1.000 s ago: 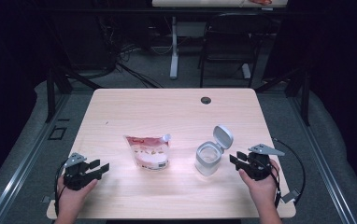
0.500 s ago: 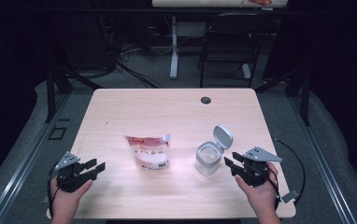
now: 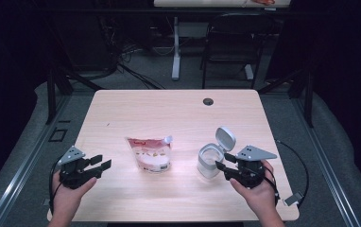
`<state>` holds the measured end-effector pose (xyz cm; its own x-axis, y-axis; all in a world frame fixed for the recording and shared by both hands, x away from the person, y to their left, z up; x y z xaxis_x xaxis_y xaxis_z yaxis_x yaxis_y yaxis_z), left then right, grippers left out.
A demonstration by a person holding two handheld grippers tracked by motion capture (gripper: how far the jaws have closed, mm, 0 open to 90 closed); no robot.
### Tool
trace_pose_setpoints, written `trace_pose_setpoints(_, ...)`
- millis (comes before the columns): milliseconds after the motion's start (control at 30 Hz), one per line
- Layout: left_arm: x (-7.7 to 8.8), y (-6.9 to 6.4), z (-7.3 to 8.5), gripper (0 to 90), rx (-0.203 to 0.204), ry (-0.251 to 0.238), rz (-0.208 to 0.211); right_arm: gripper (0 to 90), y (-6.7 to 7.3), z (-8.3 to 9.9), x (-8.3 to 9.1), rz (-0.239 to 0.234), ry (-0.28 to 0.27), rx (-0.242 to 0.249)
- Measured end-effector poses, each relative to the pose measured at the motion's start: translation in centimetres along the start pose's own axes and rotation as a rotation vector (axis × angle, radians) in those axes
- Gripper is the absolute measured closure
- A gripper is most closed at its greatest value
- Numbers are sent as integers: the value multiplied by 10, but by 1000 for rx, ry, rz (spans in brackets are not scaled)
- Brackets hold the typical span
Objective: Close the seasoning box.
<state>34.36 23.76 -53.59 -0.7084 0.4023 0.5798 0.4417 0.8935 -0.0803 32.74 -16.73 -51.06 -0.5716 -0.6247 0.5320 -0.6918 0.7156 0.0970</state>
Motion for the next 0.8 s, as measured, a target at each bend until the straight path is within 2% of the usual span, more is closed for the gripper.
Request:
trace_pose_setpoints(67,0,-2,-4,529,-9,0,2,523,1,-3,-2,-7,4,3)
trace_pose_setpoints(133,0,-8,-18,533,-13,5,18,522,3,-13,-6,-18,14,15)
trace_pose_setpoints(233,-1,-12,-26,533,-22,14,36,552,6,-23,-10,-28,28,20)
trace_pose_setpoints(267,-1,-17,-35,533,-28,5,49,559,7,-26,-11,-31,29,25)
trace_pose_setpoints(367,1,-22,-46,527,-42,-8,63,570,10,-37,-13,-39,31,45)
trace_pose_setpoints(467,2,-24,-54,509,-52,-23,52,587,11,-43,-15,-39,36,64)
trace_pose_setpoints(500,2,-26,-57,510,-57,-32,61,594,12,-45,-15,-41,40,72)
trace_pose_setpoints(533,3,-31,-61,526,-61,-41,91,602,14,-50,-17,-47,45,80)
trace_pose_setpoints(733,6,-39,-72,543,-107,-24,129,618,20,-61,-22,-73,51,98)
trace_pose_setpoints(800,8,-40,-79,549,-121,-27,130,623,22,-66,-24,-82,51,109)
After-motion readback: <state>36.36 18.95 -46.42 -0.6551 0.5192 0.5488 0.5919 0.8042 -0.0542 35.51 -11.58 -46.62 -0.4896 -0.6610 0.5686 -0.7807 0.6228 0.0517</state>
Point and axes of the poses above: each handheld gripper's, and its own axes: x roughly backward along the jaws, z roughly out of its underside, y roughly to its left, the point moved 8 cm from there along -x, roughly forward along the jaws, and after that the axes turned 7 degrees about -z, right-handed, at the moved point
